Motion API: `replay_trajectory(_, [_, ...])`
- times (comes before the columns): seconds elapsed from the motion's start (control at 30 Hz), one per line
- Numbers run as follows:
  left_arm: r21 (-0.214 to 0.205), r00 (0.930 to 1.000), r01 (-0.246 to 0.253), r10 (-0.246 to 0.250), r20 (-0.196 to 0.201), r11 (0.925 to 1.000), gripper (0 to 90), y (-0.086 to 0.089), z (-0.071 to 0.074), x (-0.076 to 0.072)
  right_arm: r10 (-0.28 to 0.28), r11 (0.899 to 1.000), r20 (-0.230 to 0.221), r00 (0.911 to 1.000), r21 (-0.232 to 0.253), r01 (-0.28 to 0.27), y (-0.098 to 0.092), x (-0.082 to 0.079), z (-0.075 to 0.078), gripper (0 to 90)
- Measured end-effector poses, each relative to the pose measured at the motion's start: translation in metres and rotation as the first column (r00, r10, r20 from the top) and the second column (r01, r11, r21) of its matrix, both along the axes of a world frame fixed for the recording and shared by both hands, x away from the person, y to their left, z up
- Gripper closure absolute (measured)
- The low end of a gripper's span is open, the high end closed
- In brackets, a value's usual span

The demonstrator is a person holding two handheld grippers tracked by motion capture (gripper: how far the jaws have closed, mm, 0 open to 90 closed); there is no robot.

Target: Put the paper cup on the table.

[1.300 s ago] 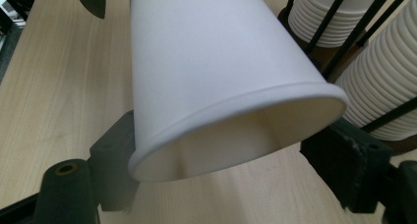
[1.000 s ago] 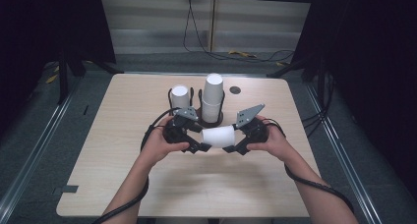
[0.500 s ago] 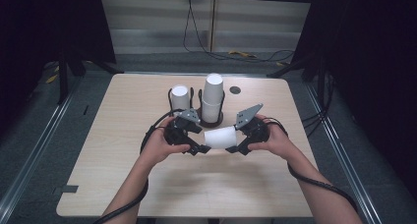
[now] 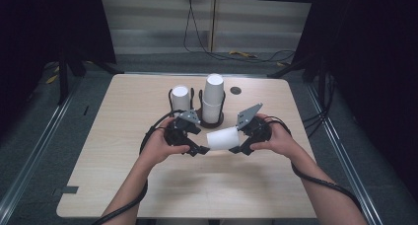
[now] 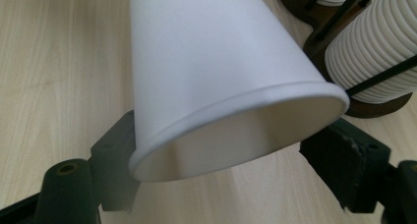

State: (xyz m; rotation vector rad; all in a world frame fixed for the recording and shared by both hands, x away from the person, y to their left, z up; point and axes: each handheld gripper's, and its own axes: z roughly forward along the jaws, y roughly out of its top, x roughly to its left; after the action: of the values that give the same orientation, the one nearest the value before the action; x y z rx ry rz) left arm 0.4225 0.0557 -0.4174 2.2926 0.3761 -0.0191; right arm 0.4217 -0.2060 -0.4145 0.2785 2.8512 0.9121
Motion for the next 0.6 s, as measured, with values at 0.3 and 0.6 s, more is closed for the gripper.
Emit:
replay_trajectory(0.3, [0.014, 1.0, 0.003, -0.003, 0.006, 0.9999, 17.6, 0.0016, -0.0011, 0.0008, -0.002, 1.0, 0.001, 1.0, -0.021, 0.002, -0.0018, -0.0002, 0.0041, 20.7])
replay_trajectory(0.6, [0.039, 0.9999, -0.005, 0.005, 0.01, 0.9992, 17.6, -0.0008, -0.0013, 0.0004, 0.003, 0.999, 0.002, 1.0, -0.049, -0.003, -0.0024, 0.0014, 0.0055, 20.7])
